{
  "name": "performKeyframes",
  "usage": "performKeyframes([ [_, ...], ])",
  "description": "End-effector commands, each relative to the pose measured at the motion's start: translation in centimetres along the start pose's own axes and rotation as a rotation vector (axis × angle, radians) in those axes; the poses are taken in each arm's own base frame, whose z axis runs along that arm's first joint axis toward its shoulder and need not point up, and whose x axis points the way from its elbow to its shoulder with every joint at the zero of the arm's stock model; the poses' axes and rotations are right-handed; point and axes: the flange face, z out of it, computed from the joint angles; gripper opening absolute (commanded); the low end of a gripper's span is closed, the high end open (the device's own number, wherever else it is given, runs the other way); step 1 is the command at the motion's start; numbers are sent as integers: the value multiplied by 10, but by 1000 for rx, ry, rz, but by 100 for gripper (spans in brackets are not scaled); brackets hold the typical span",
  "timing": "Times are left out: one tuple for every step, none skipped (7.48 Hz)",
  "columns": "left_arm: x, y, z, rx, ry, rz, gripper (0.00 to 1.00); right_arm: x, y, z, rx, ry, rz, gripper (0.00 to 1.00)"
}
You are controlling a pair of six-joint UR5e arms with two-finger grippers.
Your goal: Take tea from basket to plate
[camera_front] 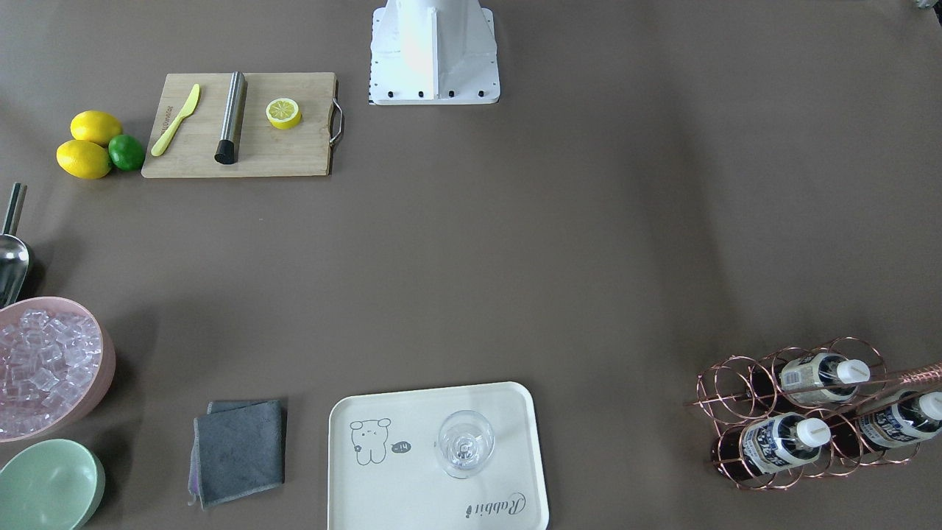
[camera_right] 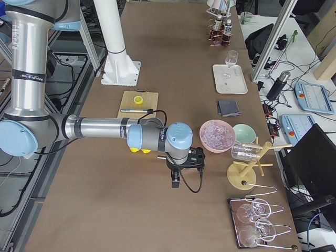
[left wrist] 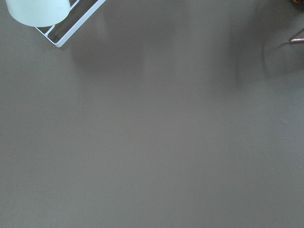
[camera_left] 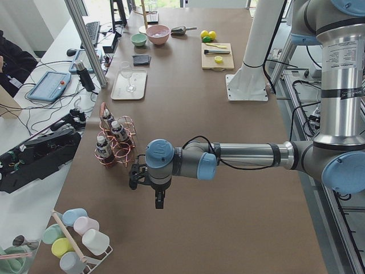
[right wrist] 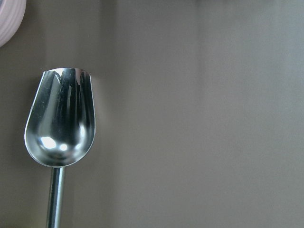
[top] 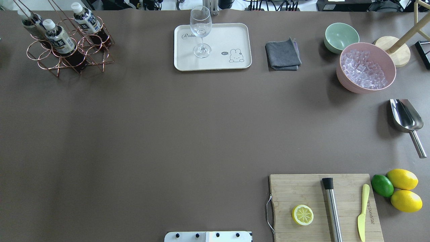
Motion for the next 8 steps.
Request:
performKeyframes([
  [0, 0, 1, -1, 3, -1, 98, 0, 0, 0, 1, -2, -2, 100],
  [0, 1, 1, -1, 3, -1, 98, -1, 0, -1, 2, -2, -1, 100],
  [-1, 1, 1, -2, 3, -2, 98, 0, 0, 0, 1, -2, 0, 100],
  [0, 1, 1, -1, 3, -1, 98, 0, 0, 0, 1, -2, 0, 100],
  [1, 0, 1, -1, 3, 0, 98, 0, 0, 0, 1, -2, 0, 100],
  [4, 0, 3, -7, 4, 7, 98, 0, 0, 0, 1, -2, 0, 100],
  [4, 0, 3, -7, 4, 7, 98, -1, 0, -1, 2, -2, -1, 100],
  [4, 0, 4, -8, 3, 6, 98, -1, 0, -1, 2, -2, -1, 100],
])
